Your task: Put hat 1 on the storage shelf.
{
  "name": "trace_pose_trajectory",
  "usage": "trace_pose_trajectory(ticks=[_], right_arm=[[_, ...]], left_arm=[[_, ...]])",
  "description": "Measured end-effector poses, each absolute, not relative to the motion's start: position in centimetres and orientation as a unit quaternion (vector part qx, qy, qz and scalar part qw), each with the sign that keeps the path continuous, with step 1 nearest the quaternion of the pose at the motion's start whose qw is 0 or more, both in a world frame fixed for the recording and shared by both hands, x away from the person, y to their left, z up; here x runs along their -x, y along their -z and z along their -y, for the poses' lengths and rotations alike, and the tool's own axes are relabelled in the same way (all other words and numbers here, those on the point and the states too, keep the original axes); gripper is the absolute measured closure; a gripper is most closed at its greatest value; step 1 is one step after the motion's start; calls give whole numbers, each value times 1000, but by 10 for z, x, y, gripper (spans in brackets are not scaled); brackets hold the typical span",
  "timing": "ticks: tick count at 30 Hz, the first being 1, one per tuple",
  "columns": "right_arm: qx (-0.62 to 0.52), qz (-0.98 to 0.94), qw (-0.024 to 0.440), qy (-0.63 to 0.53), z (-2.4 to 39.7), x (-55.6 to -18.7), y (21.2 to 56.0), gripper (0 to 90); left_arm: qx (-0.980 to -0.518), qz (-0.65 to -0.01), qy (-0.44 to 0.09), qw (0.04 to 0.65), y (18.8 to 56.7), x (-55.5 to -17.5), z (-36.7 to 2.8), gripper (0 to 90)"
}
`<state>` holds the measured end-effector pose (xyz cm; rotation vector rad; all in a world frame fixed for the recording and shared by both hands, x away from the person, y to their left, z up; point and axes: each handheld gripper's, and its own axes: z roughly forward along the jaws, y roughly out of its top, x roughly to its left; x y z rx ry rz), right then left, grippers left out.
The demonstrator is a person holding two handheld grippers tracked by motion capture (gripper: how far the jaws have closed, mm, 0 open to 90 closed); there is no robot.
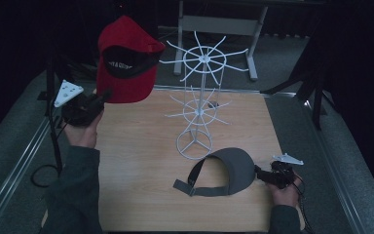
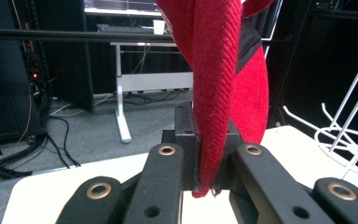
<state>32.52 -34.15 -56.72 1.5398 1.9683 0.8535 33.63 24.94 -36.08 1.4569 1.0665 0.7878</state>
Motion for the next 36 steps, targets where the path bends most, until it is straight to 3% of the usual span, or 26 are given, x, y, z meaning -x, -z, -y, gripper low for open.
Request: trace_pose_trajectory(ticks=[36], right_arm=[[-565, -722, 248, -313, 342, -325, 567, 172]], left_arm=[[-600, -422, -323, 598, 337, -326, -241, 857]])
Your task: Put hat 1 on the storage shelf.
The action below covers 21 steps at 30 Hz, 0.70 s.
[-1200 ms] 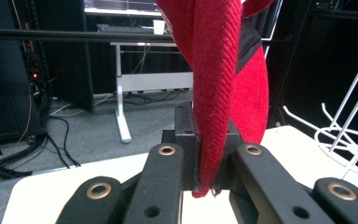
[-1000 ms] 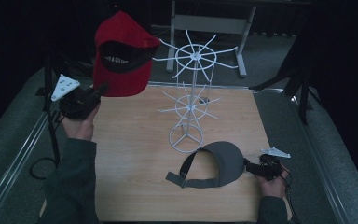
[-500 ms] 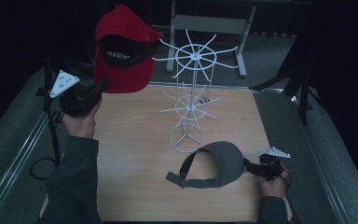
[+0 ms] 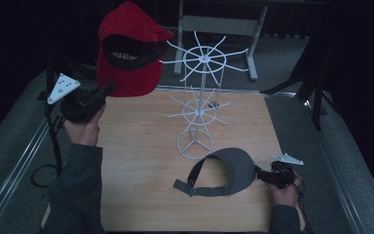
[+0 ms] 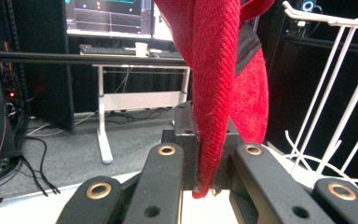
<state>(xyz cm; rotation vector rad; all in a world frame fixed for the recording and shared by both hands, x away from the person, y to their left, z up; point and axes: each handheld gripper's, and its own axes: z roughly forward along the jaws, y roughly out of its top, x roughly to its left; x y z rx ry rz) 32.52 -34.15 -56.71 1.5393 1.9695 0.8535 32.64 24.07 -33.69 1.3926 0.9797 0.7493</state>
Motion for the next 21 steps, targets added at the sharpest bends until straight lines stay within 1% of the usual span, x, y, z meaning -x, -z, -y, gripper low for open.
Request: trace_pose_trajectory(ticks=[7, 21], right_arm=[[-565, -723, 247, -313, 342, -325, 567, 173], [-565, -722, 247, -313, 342, -325, 567, 173]], left_arm=[[-598, -412, -318, 609, 334, -321, -241, 857], [-609, -396, -316, 610, 337, -314, -239, 857]])
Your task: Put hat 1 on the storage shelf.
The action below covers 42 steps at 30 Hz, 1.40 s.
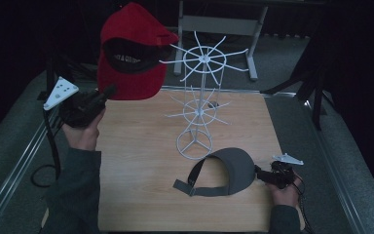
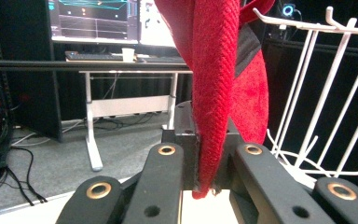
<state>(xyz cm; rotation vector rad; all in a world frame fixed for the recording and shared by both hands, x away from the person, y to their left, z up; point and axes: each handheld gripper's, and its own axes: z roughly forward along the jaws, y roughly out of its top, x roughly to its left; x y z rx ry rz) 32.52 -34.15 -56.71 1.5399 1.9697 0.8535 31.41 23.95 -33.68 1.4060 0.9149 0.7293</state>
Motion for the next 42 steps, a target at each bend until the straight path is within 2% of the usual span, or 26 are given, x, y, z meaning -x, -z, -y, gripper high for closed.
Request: trace_pose_trajectory(ticks=[12, 23, 31, 34, 42], right_arm=[[-565, -722, 248, -313, 341, -325, 567, 172], [-565, -722, 248, -313, 342, -325, 567, 173], [-566, -722, 247, -313, 341, -325, 567, 173], [-565, -722, 247, -313, 341, -325, 567, 173], [-566, -722, 247, -313, 341, -325, 567, 172]], left_arm=[[-614, -399, -302, 610, 362, -309, -243, 856], [-645, -395, -284, 589, 418, -313, -228, 856], [-662, -403, -279, 567, 435, -317, -221, 845], [-666, -408, -278, 559, 437, -318, -221, 809], [-670, -418, -278, 547, 438, -318, -225, 643]])
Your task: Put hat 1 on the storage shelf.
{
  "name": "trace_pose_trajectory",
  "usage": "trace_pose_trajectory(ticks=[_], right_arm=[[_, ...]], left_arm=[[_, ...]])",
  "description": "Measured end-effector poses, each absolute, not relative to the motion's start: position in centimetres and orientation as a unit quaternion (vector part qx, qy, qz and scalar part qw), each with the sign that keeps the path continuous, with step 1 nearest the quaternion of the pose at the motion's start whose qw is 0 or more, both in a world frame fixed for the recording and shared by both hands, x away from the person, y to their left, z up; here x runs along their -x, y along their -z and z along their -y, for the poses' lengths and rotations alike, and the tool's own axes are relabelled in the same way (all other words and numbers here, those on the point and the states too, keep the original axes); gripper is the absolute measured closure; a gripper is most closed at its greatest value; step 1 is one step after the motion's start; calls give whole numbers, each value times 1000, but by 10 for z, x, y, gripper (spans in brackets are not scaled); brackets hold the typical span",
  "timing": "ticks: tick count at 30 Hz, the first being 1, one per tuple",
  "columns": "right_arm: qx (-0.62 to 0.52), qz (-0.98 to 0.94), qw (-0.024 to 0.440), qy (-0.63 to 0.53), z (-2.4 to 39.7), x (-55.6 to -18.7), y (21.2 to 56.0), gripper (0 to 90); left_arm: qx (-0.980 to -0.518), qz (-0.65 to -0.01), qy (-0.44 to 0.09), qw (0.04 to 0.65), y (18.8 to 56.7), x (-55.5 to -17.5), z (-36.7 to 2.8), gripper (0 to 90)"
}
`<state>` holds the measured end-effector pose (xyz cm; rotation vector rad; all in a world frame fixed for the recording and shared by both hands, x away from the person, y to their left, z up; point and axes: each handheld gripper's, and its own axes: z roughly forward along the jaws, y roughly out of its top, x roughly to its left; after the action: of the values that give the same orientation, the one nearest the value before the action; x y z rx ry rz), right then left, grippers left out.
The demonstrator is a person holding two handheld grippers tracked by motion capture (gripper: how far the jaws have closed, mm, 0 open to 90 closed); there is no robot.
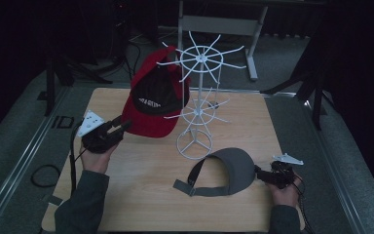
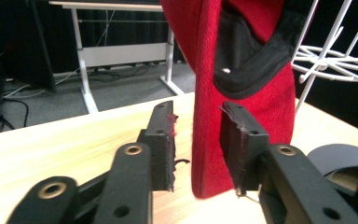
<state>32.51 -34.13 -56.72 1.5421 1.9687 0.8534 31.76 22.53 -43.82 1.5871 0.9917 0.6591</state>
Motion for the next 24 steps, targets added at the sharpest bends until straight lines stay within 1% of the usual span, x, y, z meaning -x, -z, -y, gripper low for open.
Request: trace_pose_trajectory(ticks=[1, 2, 4, 5, 6, 8, 17, 18, 20, 21, 22, 23, 24], right_arm=[[-566, -722, 247, -313, 341, -325, 567, 172], [-566, -722, 247, -313, 341, -325, 567, 172], [-566, -722, 247, -313, 341, -325, 567, 172], [-565, -722, 247, -313, 341, -325, 567, 172], [-565, -722, 247, -313, 341, -325, 567, 172], [-565, -722, 247, -313, 341, -325, 567, 172], [-564, -723, 247, -313, 342, -325, 567, 174], [-563, -724, 247, -313, 342, -326, 567, 186], [-564, -724, 247, -311, 343, -326, 566, 245], [-567, -726, 234, -310, 345, -326, 562, 320], [-567, -726, 234, -310, 345, -326, 562, 320], [-565, -727, 228, -317, 345, -327, 557, 366], [-565, -727, 228, -317, 345, -327, 557, 366]], left_arm=[[-671, -419, -278, 545, 438, -317, -226, 643], [-673, -419, -282, 540, 439, -316, -227, 618], [-672, -420, -284, 539, 439, -316, -228, 609], [-673, -422, -295, 531, 440, -314, -229, 587], [-673, -422, -295, 531, 440, -314, -229, 578], [-672, -429, -306, 521, 440, -313, -231, 571], [-663, -441, -320, 514, 442, -304, -245, 564], [-661, -442, -321, 514, 443, -303, -246, 564], [-661, -446, -320, 511, 444, -302, -249, 564], [-665, -458, -312, 501, 447, -302, -251, 563], [-665, -458, -312, 501, 447, -302, -251, 557], [-667, -463, -309, 495, 449, -303, -251, 557], [-669, -464, -311, 491, 451, -304, -252, 557]])
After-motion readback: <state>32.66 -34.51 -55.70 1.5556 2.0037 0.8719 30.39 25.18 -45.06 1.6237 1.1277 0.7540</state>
